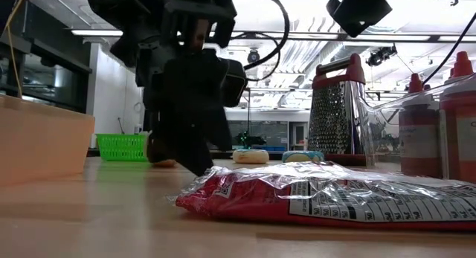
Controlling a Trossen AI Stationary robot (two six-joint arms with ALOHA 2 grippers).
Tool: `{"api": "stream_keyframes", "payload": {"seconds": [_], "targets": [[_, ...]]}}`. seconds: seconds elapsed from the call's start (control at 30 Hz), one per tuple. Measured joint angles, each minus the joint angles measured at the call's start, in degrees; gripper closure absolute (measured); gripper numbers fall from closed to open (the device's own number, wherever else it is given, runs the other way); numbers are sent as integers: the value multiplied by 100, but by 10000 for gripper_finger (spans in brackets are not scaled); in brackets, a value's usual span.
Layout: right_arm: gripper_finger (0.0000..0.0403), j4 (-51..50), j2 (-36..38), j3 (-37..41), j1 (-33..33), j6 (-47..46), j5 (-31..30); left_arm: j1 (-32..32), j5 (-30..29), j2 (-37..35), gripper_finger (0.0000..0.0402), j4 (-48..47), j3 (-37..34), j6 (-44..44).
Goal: Pick & Place Food Item
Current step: Put the red popcorn bag into the orange bin
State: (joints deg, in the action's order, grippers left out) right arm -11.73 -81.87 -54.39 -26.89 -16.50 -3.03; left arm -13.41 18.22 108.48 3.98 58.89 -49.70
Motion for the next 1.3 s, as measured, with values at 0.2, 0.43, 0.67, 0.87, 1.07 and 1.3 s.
{"api": "stream_keyframes", "payload": {"seconds": [0.2,0.43,0.67,0.87,1.07,1.3], "targets": [[225,-4,0,2,-111,-34,-215,1,341,202,193,482,2,-180],[225,-3,0,2,-204,-144,-275,0,304,210,193,563,-4,-137],[225,-85,0,2,-204,-189,90,-2,333,215,193,616,-9,-96],[225,138,-2,2,-199,-26,334,2,347,215,193,622,-9,-94],[225,503,-4,-78,-149,391,234,24,350,215,193,627,-11,-89],[225,468,-27,-438,-381,632,-90,26,380,215,193,633,-13,-64]]}}
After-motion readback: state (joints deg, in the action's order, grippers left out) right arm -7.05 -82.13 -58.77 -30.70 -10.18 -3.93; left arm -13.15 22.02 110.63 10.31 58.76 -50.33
